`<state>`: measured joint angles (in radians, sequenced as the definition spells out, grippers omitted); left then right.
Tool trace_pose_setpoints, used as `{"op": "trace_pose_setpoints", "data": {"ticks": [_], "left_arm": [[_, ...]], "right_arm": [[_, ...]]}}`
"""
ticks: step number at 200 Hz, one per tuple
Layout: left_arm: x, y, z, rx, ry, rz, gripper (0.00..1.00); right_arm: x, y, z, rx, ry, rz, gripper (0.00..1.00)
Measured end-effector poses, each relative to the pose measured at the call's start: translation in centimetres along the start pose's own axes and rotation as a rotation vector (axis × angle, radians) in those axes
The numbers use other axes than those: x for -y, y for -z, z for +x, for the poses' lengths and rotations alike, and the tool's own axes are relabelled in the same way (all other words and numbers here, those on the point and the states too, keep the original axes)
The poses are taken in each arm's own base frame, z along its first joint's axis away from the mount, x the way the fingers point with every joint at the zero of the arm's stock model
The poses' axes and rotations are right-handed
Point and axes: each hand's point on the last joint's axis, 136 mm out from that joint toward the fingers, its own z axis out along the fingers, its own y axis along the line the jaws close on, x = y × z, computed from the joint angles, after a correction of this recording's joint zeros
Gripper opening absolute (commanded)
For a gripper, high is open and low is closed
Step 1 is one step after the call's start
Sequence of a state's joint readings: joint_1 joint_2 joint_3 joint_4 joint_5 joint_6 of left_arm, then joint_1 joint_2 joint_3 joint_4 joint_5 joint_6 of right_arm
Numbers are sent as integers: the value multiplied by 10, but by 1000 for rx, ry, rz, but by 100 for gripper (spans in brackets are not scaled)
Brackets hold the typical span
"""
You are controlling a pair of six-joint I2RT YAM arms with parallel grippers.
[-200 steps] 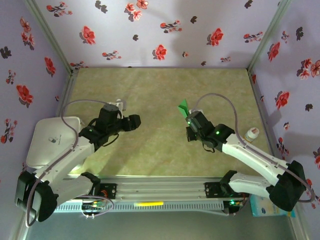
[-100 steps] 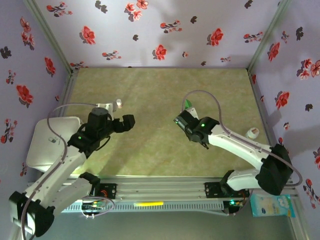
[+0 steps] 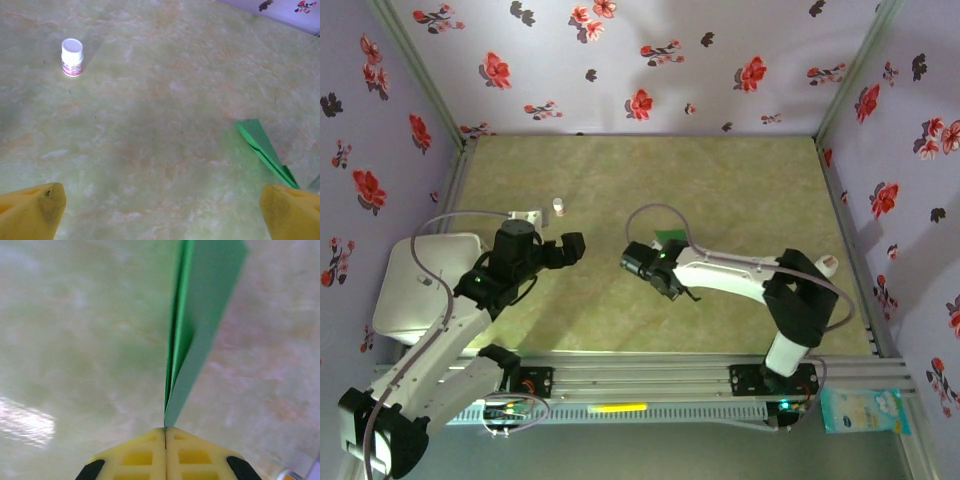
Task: Fold a paper plane with a square sheet of paper (pick it up from the middle)
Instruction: Turn over the paper at the center of the table.
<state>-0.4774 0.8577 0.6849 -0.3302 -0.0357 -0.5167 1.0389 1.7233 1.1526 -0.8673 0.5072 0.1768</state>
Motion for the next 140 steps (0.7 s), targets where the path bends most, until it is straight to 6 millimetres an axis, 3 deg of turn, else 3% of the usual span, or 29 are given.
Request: {"op": "trace_pose_setpoints", "data": {"ticks": [37,61,86,112,140], "left_arm": [[-2,0,-1,5,1,-11,100],[-3,0,-1,4,4,-15,100],[-4,0,-1,3,8,-15,98],[-1,-5,5,-29,13,1,92],[2,-17,19,-102,27,18,87]], "right_arm": [[-41,-3,-3,-17,59,-119,18],[-55,0,-6,-11,37,-196,30],[-66,11,-13,28,-6,-295,31],[-60,36,-21,162,-119,-408,33],[-25,48,-28,275,-371,-534,29]]}}
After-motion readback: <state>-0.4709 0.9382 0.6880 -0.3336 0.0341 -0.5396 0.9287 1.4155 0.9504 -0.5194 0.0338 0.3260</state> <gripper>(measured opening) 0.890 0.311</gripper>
